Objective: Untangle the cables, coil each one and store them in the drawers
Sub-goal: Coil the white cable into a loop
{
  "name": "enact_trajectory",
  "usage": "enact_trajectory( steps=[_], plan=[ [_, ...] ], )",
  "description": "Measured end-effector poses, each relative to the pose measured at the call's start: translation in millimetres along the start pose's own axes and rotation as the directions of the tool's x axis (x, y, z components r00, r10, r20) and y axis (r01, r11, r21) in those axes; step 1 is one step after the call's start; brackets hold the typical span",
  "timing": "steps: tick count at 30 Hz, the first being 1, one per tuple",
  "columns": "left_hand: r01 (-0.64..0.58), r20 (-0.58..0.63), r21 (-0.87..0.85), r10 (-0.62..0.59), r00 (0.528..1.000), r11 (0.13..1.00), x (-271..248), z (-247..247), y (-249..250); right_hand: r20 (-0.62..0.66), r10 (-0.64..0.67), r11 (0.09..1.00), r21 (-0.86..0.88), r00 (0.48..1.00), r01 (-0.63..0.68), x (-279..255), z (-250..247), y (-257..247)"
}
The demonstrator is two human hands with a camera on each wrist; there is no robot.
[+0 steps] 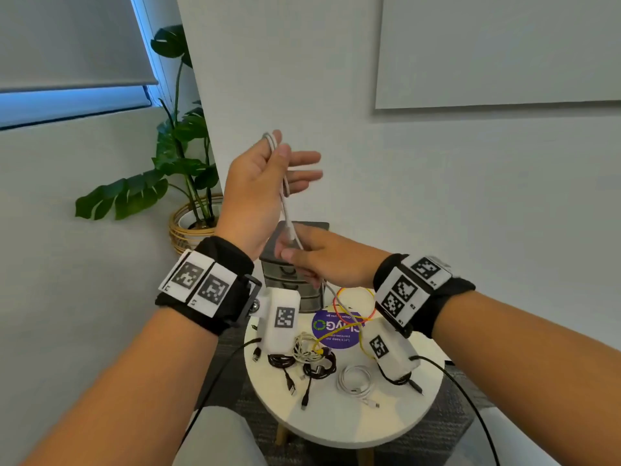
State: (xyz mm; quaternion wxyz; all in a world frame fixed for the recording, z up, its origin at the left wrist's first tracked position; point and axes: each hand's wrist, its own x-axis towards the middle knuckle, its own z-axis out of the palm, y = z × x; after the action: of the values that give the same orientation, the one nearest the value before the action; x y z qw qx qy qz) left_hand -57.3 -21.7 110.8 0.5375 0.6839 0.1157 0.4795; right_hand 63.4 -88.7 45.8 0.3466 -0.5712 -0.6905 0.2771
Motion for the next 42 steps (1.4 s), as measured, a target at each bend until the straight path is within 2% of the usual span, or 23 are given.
enact_trajectory(
  steps=[1, 3, 5, 6, 7, 8, 10, 14, 18, 21, 23, 25, 28, 30, 32, 34, 36, 38, 42],
  plan=[
    [-0.007, 0.006, 0.056, 0.007, 1.000, 0.998, 0.9, -2.2, -3.4, 0.003, -0.021, 0.999, -0.041, 1.000, 0.021, 0.1, -2.1, -6.5],
    [-0.068, 0.041, 0.313, 0.058, 0.997, 0.948, 1.8, -8.6, -15.3, -0.072, -0.062, 0.989, -0.140, 0.996, 0.051, 2.3, -13.6, -18.1],
    [-0.155, 0.100, 0.603, 0.119, 0.988, 0.783, 1.0, -14.9, -27.2, -0.163, -0.127, 0.978, -0.182, 0.978, 0.097, 1.8, -29.0, -28.2],
    [-0.179, 0.121, 0.675, 0.132, 0.984, 0.716, 0.7, -17.0, -31.4, -0.202, -0.164, 0.973, -0.195, 0.965, 0.125, 1.4, -35.8, -30.2],
    [-0.193, 0.141, 0.694, 0.132, 0.981, 0.694, 0.3, -17.7, -33.6, -0.230, -0.193, 0.968, -0.203, 0.954, 0.147, -0.3, -41.2, -30.5],
    [-0.193, 0.163, 0.679, 0.111, 0.980, 0.709, 0.2, -17.0, -34.5, -0.238, -0.207, 0.967, -0.198, 0.949, 0.161, -2.4, -44.4, -27.7],
    [-0.137, 0.215, 0.646, -0.007, 0.977, 0.751, 0.8, -15.0, -34.7, -0.213, -0.213, 0.968, -0.181, 0.953, 0.176, -6.7, -45.0, -16.7],
    [-0.086, 0.352, 0.728, -0.263, 0.898, 0.680, 0.2, -11.8, -39.7, -0.179, -0.148, 0.977, -0.179, 0.973, 0.115, -13.7, -34.2, 7.4],
    [-0.064, 0.372, 0.775, -0.373, 0.850, 0.628, -3.0, -10.7, -46.0, -0.209, -0.092, 0.977, -0.207, 0.974, 0.048, -12.6, -27.7, 27.6],
    [-0.132, 0.401, 0.803, -0.363, 0.841, 0.581, -1.5, -14.7, -48.0, -0.265, -0.061, 0.972, -0.237, 0.962, -0.004, -12.7, -29.2, 36.5],
    [-0.169, 0.400, 0.817, -0.331, 0.855, 0.551, 0.4, -18.4, -47.9, -0.335, -0.009, 0.976, -0.208, 0.942, -0.064, -16.1, -33.9, 48.4],
    [-0.170, 0.381, 0.817, -0.293, 0.877, 0.552, 2.4, -21.7, -47.3, -0.331, 0.076, 0.984, -0.127, 0.940, -0.124, -22.1, -36.6, 66.4],
    [-0.148, 0.354, 0.787, -0.242, 0.903, 0.600, 4.4, -24.0, -45.2, -0.159, 0.332, 0.943, 0.022, 0.930, -0.333, -36.2, -30.8, 93.9],
    [-0.138, 0.347, 0.773, -0.230, 0.909, 0.619, 4.6, -23.3, -43.5, -0.070, 0.481, 0.876, 0.042, 0.874, -0.480, -46.9, -19.2, 101.0],
    [-0.136, 0.339, 0.769, -0.218, 0.915, 0.624, 4.7, -21.2, -43.6, -0.004, 0.573, 0.810, 0.153, 0.820, -0.566, -53.9, -5.2, 103.0],
    [-0.122, 0.321, 0.760, -0.206, 0.924, 0.639, 5.0, -19.1, -45.9, 0.066, 0.587, 0.773, 0.251, 0.807, -0.582, -56.5, 8.0, 105.5],
    [-0.100, 0.297, 0.754, -0.202, 0.933, 0.649, 5.2, -17.2, -49.1, 0.071, 0.522, 0.808, 0.279, 0.850, -0.520, -55.7, 17.1, 109.1],
    [-0.090, 0.281, 0.757, -0.198, 0.939, 0.647, 4.6, -15.2, -51.4, 0.013, 0.433, 0.868, 0.264, 0.901, -0.421, -53.1, 20.7, 112.4],
    [-0.068, 0.233, 0.774, -0.183, 0.955, 0.630, 4.7, -14.5, -58.2, -0.105, 0.355, 0.932, 0.118, 0.929, -0.342, -50.9, 17.8, 119.0]
  ],
)
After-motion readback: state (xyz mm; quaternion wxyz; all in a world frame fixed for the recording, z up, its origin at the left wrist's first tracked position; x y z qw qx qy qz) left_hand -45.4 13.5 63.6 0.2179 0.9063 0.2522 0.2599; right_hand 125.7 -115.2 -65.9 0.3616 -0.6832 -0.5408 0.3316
